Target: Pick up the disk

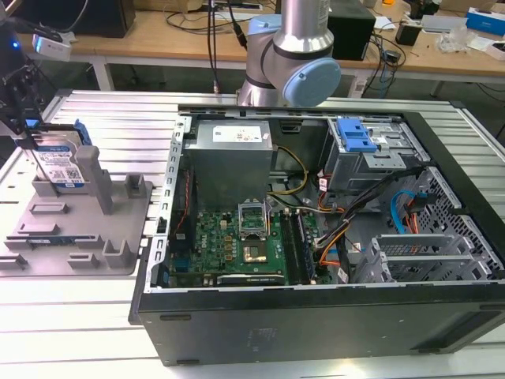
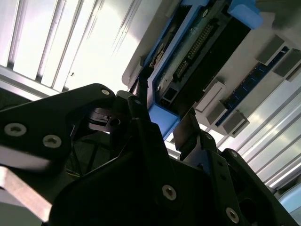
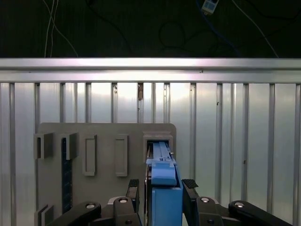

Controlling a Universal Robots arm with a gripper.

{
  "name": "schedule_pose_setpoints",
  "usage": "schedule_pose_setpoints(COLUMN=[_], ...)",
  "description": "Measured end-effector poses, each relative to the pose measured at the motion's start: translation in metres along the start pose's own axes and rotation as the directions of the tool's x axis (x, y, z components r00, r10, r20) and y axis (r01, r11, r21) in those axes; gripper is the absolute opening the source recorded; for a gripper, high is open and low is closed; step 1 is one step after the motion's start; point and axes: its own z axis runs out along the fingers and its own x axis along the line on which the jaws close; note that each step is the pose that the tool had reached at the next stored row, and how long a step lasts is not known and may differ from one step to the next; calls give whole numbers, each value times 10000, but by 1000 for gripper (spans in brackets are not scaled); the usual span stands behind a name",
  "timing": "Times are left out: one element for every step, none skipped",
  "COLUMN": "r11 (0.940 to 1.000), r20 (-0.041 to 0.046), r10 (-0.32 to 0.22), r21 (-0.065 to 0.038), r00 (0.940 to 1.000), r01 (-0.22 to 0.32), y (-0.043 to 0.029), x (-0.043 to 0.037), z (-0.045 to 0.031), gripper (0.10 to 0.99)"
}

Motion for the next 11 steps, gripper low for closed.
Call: schedule_pose_setpoints(r11=[10000, 10000, 10000, 10000, 10000, 10000, 10000, 10000, 10000, 10000, 10000], r20=[0, 0, 1, 1, 0, 1, 1, 0, 1, 0, 1], r10=[0, 0, 0, 0, 0, 0, 1, 0, 0, 0, 0], r21=[1, 1, 1, 0, 0, 1, 1, 1, 2, 1, 1], r00=[10000, 10000, 10000, 10000, 10000, 10000, 10000, 10000, 10000, 10000, 10000], r01=[0, 0, 0, 0, 0, 0, -1, 0, 0, 0, 0], y=[0, 0, 0, 0, 0, 0, 0, 0, 0, 0, 0], x=[0, 0, 0, 0, 0, 0, 0, 0, 0, 0, 0], z=[2, 3, 4, 5, 5, 5, 6, 6, 6, 6, 6], gripper=[482, 482, 482, 482, 482, 482, 482, 482, 482, 482, 396])
